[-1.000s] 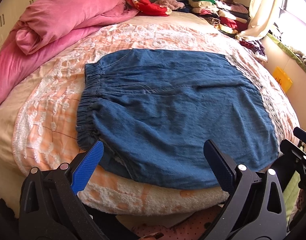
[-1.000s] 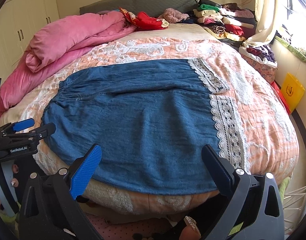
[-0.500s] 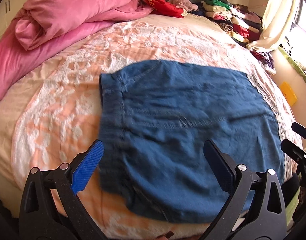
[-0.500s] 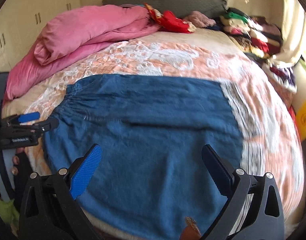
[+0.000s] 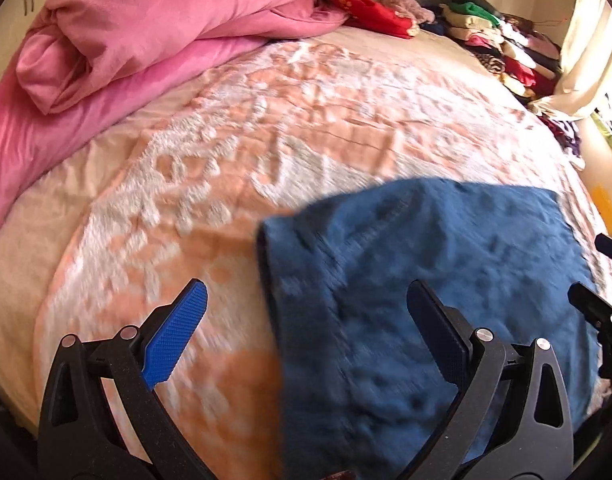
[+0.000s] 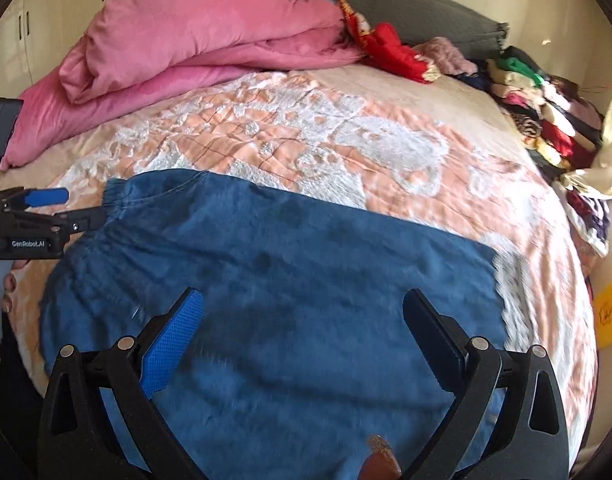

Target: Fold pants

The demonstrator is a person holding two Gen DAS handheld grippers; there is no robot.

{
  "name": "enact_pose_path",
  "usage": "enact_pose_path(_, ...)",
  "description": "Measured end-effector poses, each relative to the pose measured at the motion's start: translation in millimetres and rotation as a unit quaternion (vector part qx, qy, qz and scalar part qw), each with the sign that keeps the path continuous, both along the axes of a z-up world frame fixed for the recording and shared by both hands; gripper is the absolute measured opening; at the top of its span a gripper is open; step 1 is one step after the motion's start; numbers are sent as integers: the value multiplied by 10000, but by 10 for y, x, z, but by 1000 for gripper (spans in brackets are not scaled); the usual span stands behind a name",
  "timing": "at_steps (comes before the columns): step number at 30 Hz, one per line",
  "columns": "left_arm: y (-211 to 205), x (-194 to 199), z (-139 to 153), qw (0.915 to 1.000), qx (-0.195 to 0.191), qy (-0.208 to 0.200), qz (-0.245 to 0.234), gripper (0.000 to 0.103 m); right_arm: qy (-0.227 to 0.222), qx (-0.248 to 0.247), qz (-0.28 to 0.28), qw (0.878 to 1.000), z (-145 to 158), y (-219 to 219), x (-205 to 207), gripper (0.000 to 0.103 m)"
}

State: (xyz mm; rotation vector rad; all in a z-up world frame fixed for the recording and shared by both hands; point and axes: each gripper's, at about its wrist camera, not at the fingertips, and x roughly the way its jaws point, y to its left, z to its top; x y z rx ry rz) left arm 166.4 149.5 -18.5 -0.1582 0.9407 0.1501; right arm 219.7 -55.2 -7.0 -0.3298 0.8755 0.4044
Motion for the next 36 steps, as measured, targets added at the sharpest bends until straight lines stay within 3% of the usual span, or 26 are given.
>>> enact_pose_path(8, 139, 391, -176, 9999, -74, 90, -107, 94, 276, -326, 275, 9987, -232, 397, 636, 99)
enact_pose_path(10, 125, 470, -240, 9997, 38, 153, -195, 89, 325, -366, 398, 9980, -281, 498, 758, 99)
enact_pose_path(11, 110, 509, -283, 9994, 92, 211, -259, 81, 367, -353, 435, 9978, -304, 530, 819, 99)
enact_pose_path(12, 100, 531, -316, 9993, 73, 235, -298, 64, 416, -351, 474, 9974, -328, 556, 875, 99)
enact_pose_path(13, 91, 548, -352, 9990, -9, 251, -364, 55, 456, -385, 533, 9968, -357, 586, 921, 99)
enact_pose_path(15, 60, 533, -364, 9991, 116, 177, -374, 42, 427, -576, 659, 9952, -428, 658, 997, 99)
enact_pose_path(18, 33, 469, -296, 9990, 149, 22, -431, 30, 512, -743, 811, 9926, -544, 719, 1084, 99)
enact_pose_path(29, -114, 18, 200, 9943, 55, -941, -503, 26, 294, -760, 1480, 9856, -648, 886, 1106, 97)
enact_pose_path(30, -143, -2, 216, 9939, 74, -980, -509, 26, 275, -709, 1540, 9851, -646, 898, 1089, 95)
enact_pose_path(35, -229, -127, 243, 9928, 154, -1064, -533, 25, 489, -181, 1823, 9819, -595, 892, 918, 34)
enact_pose_path(36, -220, -143, 244, 9928, 194, -1076, -498, 25, 486, -113, 1827, 9819, -569, 877, 872, 30)
